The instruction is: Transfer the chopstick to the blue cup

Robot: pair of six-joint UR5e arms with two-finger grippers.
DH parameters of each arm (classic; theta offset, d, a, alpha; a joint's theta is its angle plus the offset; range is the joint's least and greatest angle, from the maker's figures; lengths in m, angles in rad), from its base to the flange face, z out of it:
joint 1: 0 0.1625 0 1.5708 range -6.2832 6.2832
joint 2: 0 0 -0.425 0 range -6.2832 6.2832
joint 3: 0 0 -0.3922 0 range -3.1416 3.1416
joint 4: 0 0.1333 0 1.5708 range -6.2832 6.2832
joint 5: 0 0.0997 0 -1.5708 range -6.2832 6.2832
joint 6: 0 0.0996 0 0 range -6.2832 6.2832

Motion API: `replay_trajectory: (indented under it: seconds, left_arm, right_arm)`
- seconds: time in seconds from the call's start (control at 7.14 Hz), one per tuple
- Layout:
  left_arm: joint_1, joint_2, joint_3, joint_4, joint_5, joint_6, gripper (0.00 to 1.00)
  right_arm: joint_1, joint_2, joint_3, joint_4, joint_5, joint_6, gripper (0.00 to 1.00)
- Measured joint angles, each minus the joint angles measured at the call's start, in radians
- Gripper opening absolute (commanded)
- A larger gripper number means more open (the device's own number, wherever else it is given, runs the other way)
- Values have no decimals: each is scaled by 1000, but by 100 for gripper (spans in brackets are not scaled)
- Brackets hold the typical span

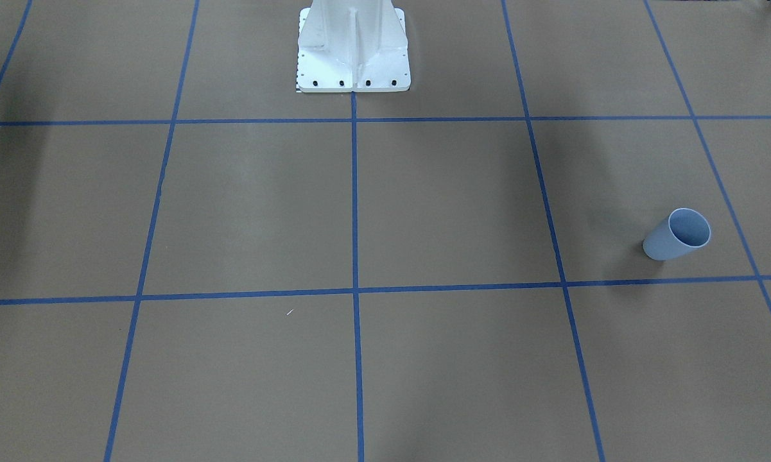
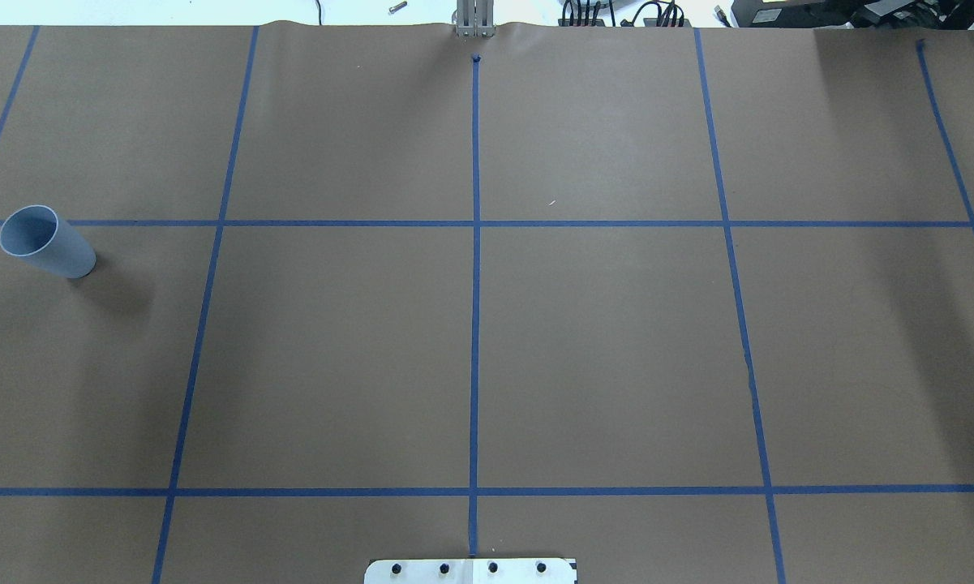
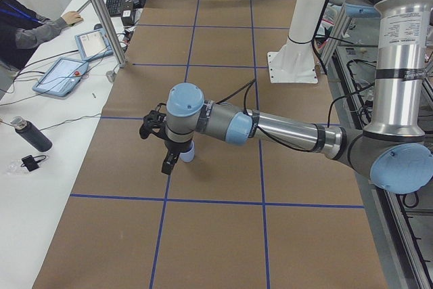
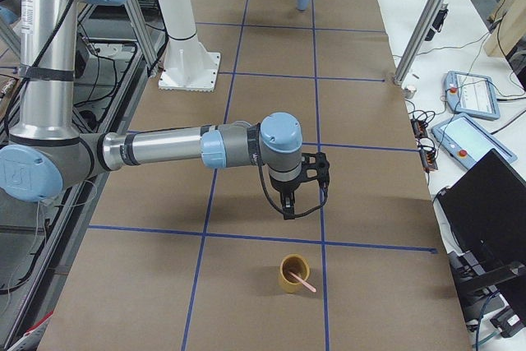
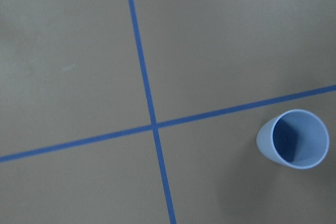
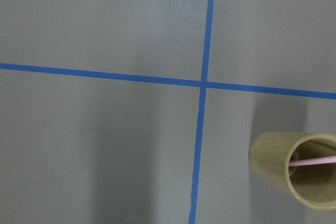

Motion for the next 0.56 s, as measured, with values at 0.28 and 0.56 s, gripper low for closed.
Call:
replay_trajectory:
  seconds: [0.28,0.56]
  left_arm:
    - [2,-18,49,-121,-21,2,98]
    - [43,-11,58,-185,-23,-57,99]
  right_arm:
    - [16,-17,-14,106,4,-45,100]
    - [5,-17,-7,178,3,17,100]
